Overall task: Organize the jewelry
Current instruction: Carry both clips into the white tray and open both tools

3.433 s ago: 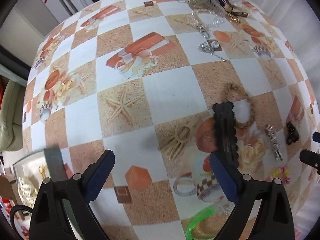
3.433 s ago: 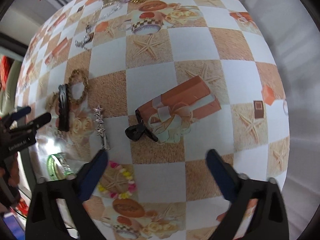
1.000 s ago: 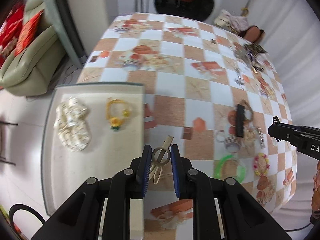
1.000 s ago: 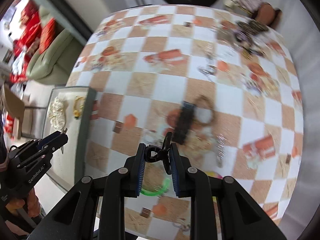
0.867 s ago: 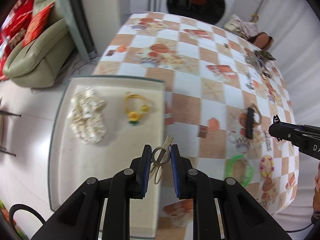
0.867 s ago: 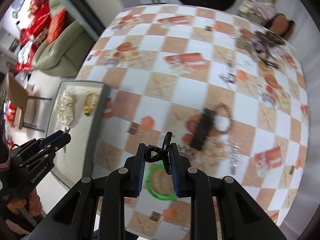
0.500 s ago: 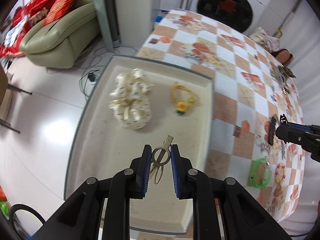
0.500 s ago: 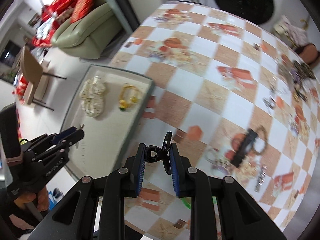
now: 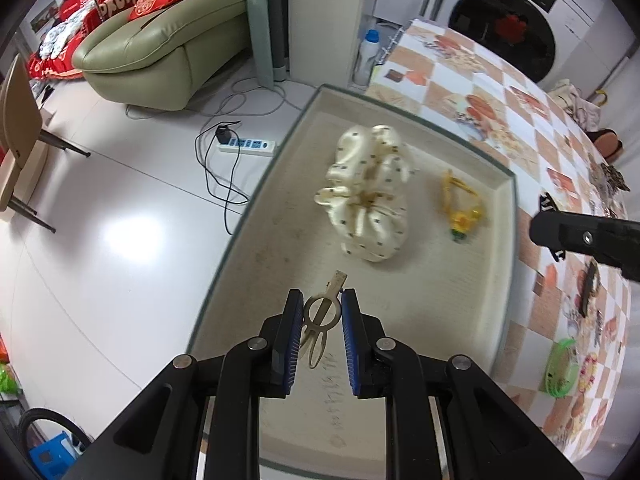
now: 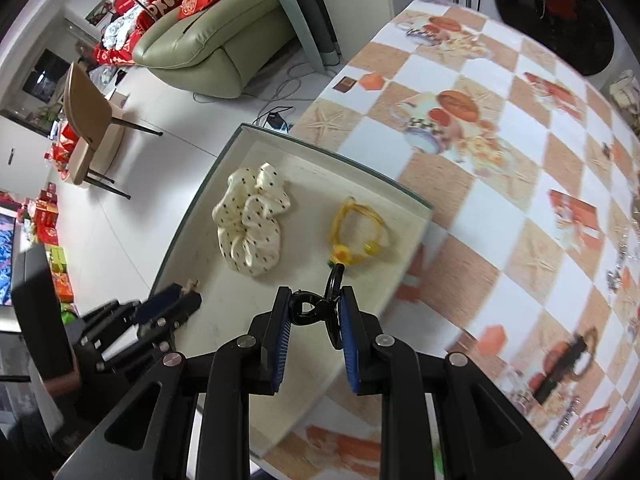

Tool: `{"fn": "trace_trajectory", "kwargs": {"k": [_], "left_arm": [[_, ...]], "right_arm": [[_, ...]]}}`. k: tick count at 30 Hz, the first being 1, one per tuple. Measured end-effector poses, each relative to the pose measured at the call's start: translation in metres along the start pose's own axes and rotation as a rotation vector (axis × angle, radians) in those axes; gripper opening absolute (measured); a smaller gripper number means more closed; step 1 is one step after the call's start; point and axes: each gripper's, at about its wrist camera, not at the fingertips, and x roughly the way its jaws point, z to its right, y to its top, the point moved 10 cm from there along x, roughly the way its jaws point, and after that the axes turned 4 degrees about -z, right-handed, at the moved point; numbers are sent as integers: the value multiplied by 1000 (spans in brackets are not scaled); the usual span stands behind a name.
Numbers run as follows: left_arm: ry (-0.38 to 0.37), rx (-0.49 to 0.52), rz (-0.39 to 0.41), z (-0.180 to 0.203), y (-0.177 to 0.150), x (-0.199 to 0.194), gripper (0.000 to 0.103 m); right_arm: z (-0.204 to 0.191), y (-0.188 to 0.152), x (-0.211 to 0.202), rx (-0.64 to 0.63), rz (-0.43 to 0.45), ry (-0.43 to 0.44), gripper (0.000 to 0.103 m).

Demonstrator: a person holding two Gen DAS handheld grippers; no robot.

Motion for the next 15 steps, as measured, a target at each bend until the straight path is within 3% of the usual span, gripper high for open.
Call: {"fn": "trace_trajectory", "kwargs": {"k": [6,15], "left_arm": [[18,-9,-6,-7,9,19,24],[48,14,-22,-5,10,40,24]], "right_arm": [[-5,20,33,15,-38,-8,25],[-2,21,76,62,-103,-12,25]]}}
